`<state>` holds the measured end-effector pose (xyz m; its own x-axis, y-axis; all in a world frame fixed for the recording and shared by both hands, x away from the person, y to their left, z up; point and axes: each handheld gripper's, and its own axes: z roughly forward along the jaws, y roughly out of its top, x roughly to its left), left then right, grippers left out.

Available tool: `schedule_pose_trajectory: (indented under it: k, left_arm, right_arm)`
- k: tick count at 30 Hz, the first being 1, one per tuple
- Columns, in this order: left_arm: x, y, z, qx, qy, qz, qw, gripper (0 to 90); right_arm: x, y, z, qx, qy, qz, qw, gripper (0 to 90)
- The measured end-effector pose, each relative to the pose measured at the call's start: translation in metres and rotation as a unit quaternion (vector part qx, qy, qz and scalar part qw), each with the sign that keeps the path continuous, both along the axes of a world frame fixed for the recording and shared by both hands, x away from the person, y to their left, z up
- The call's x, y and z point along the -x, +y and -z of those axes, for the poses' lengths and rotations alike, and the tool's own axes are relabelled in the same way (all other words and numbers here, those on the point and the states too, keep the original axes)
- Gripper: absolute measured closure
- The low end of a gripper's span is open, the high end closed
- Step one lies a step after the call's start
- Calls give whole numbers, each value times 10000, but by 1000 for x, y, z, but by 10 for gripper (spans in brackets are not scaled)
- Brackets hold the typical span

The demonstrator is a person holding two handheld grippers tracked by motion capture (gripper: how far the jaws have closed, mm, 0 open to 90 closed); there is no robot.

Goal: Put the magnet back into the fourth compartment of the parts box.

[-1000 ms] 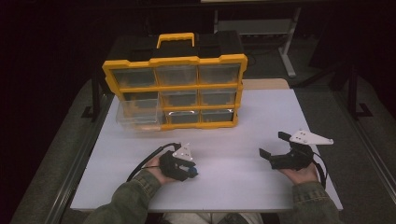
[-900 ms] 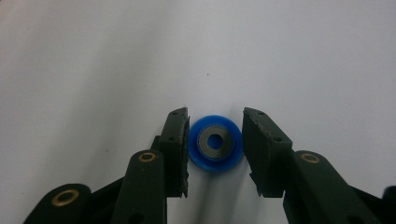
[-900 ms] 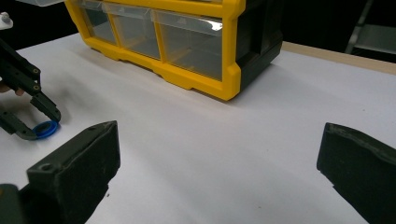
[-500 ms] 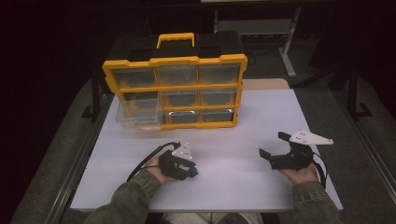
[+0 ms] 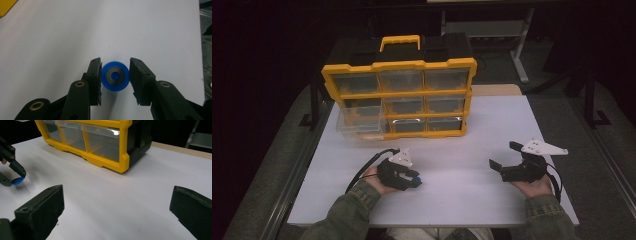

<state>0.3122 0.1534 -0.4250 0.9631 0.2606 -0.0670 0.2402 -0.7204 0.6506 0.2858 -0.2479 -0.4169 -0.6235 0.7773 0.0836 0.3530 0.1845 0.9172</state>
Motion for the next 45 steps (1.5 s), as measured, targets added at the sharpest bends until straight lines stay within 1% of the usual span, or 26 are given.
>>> schedule_pose_trajectory:
  k: [4, 6, 9, 16, 22, 27, 30, 37, 42, 43, 44, 45]
  left_arm:
    - [1, 1, -3, 26, 4, 5, 10000, 625]
    - [2, 4, -7, 138, 38, 7, 9999, 626]
    - [3, 6, -10, 144, 21, 13, 9999, 626]
    - [4, 12, -19, 172, 75, 2, 9998, 627]
    - [5, 15, -27, 230, 15, 0, 9997, 627]
    - [6, 17, -30, 265, -13, -12, 9996, 627]
    - [6, 19, -33, 369, -31, -42, 9993, 627]
    - [8, 21, -40, 374, -57, -23, 9993, 627]
    - [10, 24, -48, 441, -92, -20, 9990, 626]
    - [9, 26, -51, 439, -132, -45, 9989, 626]
    - [9, 26, -51, 439, -132, -45, 9989, 626]
    - [9, 29, -56, 454, -163, -44, 9988, 627]
  right_arm:
    - [0, 1, 0, 8, 14, -7, 10000, 0]
    - [0, 1, 0, 12, 15, -9, 10000, 0]
    - [0, 1, 0, 18, 18, -12, 10000, 0]
    - [0, 2, 0, 23, 20, -21, 10000, 0]
    - [1, 2, 0, 20, 6, -24, 10000, 0]
    - [1, 1, 0, 16, 0, -18, 10000, 0]
    - [1, 1, 0, -5, -2, -14, 10000, 0]
    - [1, 1, 0, -9, -2, -18, 10000, 0]
    - [1, 1, 0, -4, 6, -24, 10000, 0]
    - [1, 1, 0, 0, 6, -27, 10000, 0]
    - [1, 1, 0, 0, 6, -27, 10000, 0]
    - [1, 1, 0, -14, 1, -24, 10000, 0]
